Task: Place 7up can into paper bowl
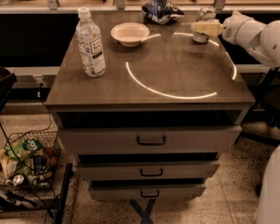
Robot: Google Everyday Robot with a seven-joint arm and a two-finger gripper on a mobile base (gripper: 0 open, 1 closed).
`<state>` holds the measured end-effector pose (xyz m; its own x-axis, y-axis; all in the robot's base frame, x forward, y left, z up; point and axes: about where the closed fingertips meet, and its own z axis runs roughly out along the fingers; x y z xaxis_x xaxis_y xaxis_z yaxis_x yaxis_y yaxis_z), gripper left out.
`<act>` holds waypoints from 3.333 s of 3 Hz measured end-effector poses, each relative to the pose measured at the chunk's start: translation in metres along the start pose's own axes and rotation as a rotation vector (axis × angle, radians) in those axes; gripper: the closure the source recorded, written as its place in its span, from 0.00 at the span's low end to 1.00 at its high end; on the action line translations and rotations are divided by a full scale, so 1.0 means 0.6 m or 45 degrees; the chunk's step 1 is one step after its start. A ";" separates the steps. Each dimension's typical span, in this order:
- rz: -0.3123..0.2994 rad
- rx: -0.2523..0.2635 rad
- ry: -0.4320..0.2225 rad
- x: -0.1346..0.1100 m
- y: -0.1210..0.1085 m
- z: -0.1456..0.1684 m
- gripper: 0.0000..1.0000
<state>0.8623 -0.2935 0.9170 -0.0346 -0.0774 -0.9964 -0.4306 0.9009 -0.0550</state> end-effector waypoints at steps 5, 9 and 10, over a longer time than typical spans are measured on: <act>0.032 -0.072 -0.026 0.015 0.036 0.055 0.91; -0.129 -0.161 -0.043 -0.152 0.160 0.080 1.00; -0.093 -0.276 -0.033 -0.165 0.232 0.110 1.00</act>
Offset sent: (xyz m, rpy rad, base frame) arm 0.0242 0.0379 -0.0122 0.0483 -0.0312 0.0782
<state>0.8654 -0.1325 1.0037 0.0253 -0.1255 -0.9918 -0.6152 0.7800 -0.1144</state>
